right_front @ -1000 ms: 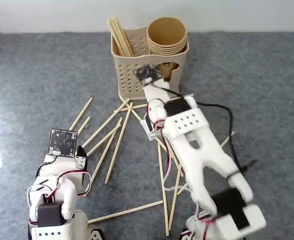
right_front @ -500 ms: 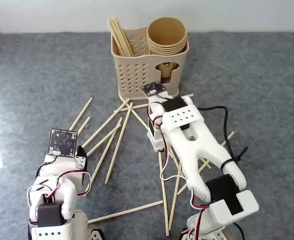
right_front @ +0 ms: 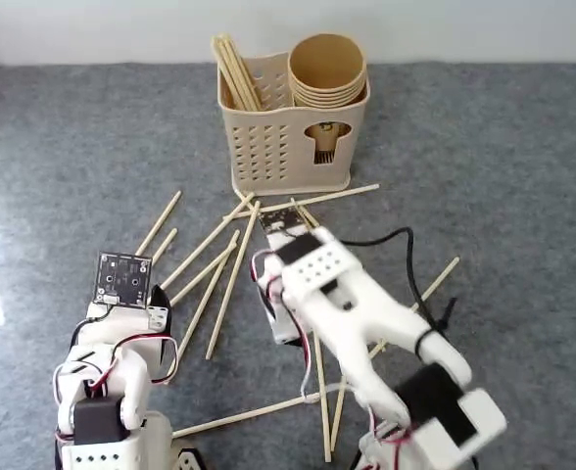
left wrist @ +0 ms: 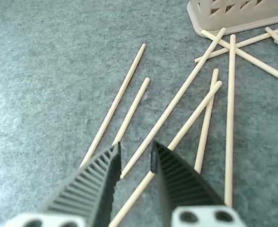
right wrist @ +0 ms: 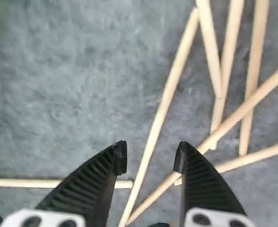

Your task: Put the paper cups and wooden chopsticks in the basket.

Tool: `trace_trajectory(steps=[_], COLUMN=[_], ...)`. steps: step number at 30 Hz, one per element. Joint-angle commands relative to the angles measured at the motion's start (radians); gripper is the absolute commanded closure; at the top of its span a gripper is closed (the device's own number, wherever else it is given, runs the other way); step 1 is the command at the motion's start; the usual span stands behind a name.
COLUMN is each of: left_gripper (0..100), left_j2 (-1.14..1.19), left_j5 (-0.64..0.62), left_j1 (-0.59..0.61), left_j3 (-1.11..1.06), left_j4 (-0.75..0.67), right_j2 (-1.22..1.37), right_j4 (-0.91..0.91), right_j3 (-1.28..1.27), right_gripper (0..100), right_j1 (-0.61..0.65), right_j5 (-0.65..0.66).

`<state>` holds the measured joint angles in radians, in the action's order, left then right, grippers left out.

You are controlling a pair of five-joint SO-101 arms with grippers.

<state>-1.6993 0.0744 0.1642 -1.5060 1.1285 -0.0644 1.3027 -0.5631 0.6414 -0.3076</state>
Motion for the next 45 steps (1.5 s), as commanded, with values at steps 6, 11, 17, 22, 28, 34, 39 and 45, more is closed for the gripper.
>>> trace_trajectory(steps=[6, 11, 17, 22, 28, 34, 39, 45], left_gripper=[90, 90, 90, 90, 90, 90, 90, 90], left_j2=[-0.009, -0.009, -0.009, -0.009, -0.009, -0.009, -0.009, -0.009], left_j5=[0.012, 0.012, 0.012, 0.012, 0.012, 0.012, 0.012, 0.012], left_j1=[0.0, 0.0, 0.0, 0.0, 0.0, 0.0, 0.0, 0.0], left_j3=[0.004, 0.002, -0.005, -0.005, -0.005, -0.005, -0.005, -0.005], left_j4=[0.002, 0.002, 0.0, 0.0, 0.0, 0.0, 0.0, 0.0], right_j2=[-0.151, -0.151, -0.151, -0.151, -0.067, 0.133, 0.151, 0.154], right_j4=[-0.137, -0.216, -0.249, -0.248, -0.338, -0.384, -0.343, -0.343], right_j3=[-0.077, -0.077, -0.077, -0.074, -0.098, -0.091, -0.061, -0.06], right_gripper=[82.2, 82.1, 70.5, 68.0, 68.0, 68.0, 73.3, 99.7], right_j1=[-0.045, -0.048, -0.048, -0.107, -0.15, -0.151, -0.148, -0.15], right_j5=[-0.163, -0.186, -0.221, -0.222, -0.212, -0.209, -0.207, -0.196])
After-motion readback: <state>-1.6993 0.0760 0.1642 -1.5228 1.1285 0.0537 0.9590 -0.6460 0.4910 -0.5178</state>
